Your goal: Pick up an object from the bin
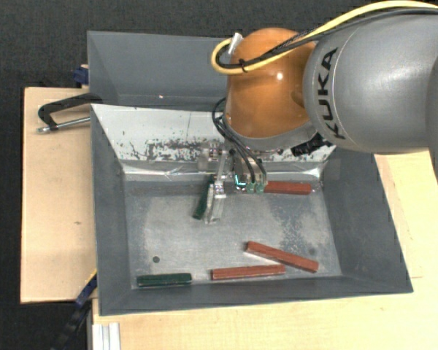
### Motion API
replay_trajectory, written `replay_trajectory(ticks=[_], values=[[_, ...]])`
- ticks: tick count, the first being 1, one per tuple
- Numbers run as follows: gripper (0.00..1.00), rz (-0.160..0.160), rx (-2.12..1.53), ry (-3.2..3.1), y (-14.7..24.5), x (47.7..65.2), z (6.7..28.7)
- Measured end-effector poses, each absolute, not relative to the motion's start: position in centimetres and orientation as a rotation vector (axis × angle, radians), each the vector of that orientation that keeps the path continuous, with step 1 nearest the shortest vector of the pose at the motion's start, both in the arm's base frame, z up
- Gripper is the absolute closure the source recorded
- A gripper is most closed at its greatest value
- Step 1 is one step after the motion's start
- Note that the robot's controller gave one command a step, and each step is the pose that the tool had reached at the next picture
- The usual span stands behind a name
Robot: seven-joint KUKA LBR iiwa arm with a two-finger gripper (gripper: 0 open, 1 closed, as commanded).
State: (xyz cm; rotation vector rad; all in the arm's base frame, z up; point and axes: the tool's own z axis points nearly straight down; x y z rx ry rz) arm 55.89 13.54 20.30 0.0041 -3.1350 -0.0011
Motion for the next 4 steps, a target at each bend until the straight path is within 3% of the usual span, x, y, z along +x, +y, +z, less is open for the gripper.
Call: replay_trajectory(ticks=[1, 2, 3, 4], values=[[0.00, -0.003, 0.001, -3.144, 13.5, 56.1, 20.8], [0.00, -0.006, 0.013, -3.151, 11.9, 56.4, 16.6], [0.00, -0.003, 0.068, -3.149, 11.4, 58.9, 10.8], [0.00, -0.002, -0.110, -3.139, 9.0, 56.1, 8.1]])
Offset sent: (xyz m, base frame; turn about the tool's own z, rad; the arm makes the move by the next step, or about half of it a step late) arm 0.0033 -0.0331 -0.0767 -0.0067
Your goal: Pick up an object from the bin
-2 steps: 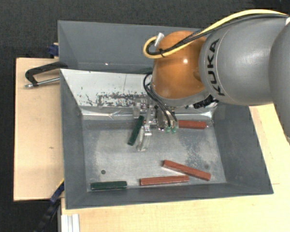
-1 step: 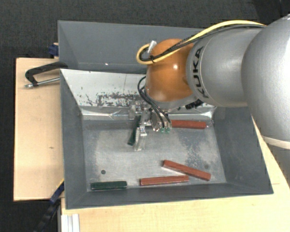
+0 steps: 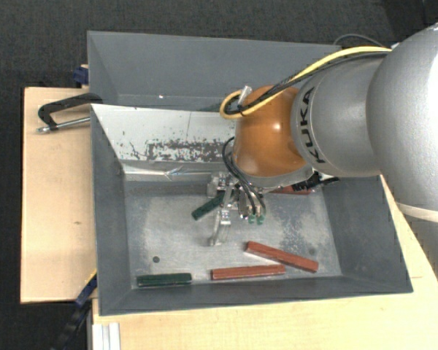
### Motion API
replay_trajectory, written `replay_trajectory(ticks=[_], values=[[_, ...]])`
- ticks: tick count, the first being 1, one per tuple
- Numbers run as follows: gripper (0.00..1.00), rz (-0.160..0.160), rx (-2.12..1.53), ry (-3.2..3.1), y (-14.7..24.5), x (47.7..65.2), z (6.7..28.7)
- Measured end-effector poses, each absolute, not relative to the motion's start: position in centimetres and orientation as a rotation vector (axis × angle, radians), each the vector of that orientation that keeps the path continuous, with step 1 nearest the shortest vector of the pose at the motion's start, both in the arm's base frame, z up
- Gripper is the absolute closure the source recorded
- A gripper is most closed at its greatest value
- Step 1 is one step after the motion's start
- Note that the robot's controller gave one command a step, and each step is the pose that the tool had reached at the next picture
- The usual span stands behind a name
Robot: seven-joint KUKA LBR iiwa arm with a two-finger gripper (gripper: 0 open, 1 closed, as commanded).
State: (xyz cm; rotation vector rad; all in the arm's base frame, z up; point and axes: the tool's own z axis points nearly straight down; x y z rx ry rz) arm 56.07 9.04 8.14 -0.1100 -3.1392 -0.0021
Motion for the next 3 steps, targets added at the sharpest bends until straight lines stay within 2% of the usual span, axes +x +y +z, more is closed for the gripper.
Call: replay_trajectory(ticks=[1, 2, 3], values=[[1.00, -0.002, 0.053, -3.146, 4.7, 57.6, 7.1], [1.00, -0.003, 0.054, -3.146, 4.7, 57.6, 7.1], [1.00, -0.003, 0.053, -3.148, 6.7, 58.7, 21.8]])
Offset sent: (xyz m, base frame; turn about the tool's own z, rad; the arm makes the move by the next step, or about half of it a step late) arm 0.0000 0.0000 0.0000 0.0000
